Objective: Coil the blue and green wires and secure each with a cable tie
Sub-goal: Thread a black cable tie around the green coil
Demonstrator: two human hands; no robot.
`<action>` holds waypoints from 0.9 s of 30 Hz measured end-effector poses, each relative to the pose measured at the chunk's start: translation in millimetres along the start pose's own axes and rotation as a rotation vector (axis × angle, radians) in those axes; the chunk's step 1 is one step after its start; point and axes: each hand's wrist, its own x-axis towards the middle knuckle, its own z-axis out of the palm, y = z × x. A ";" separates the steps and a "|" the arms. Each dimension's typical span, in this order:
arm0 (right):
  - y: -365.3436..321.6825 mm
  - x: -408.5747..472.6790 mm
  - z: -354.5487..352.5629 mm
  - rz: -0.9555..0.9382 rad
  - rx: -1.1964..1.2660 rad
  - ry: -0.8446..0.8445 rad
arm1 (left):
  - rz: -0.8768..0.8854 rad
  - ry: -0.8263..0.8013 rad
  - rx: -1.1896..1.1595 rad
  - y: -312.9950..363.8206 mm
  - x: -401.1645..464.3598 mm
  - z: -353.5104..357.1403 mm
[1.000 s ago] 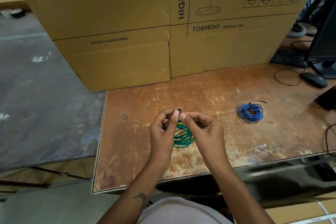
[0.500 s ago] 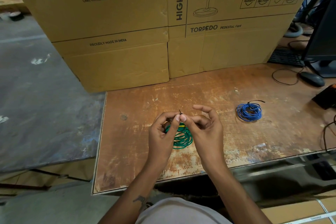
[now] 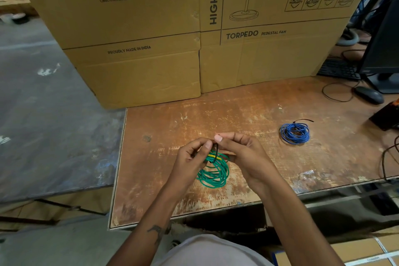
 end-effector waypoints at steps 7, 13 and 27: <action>-5.1 0.0 -0.5 0.003 -0.020 -0.006 | 0.052 0.042 -0.022 5.7 -0.6 13.3; -2.9 0.5 -0.6 -0.046 -0.053 0.047 | 0.114 0.064 0.040 9.4 2.0 15.2; 4.1 -0.9 5.7 0.054 0.176 0.090 | 0.082 -0.025 0.064 10.7 9.9 9.0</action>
